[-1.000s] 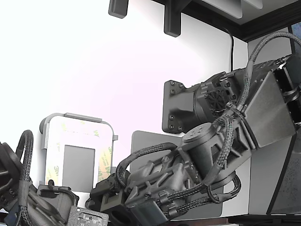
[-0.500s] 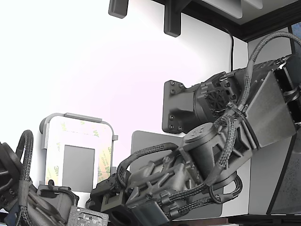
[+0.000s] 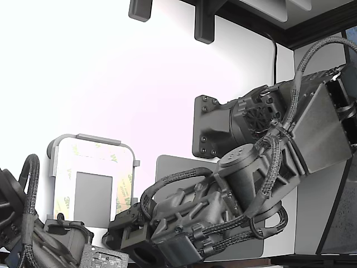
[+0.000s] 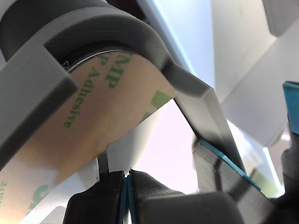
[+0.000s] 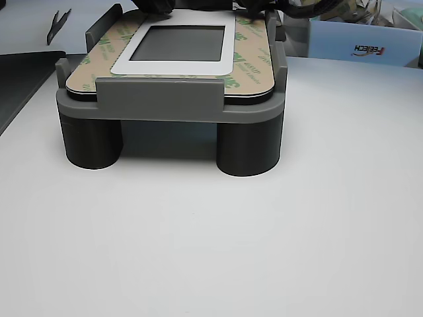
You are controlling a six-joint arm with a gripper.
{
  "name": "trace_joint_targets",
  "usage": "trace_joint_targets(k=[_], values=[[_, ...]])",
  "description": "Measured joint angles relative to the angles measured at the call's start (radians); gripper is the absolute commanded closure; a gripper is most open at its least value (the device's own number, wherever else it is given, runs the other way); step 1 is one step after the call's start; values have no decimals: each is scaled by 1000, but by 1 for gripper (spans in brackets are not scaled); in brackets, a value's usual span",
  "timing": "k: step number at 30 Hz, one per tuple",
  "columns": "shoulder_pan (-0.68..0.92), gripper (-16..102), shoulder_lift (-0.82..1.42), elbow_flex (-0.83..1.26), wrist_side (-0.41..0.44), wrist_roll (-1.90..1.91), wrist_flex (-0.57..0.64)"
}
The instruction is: Peel off protective film from adhesive tape.
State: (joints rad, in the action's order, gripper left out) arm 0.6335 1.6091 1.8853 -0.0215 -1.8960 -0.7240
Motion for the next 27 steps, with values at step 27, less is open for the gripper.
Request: trace_joint_targets(k=[27], values=[[2,89,-43,-55,-11,-41,2]])
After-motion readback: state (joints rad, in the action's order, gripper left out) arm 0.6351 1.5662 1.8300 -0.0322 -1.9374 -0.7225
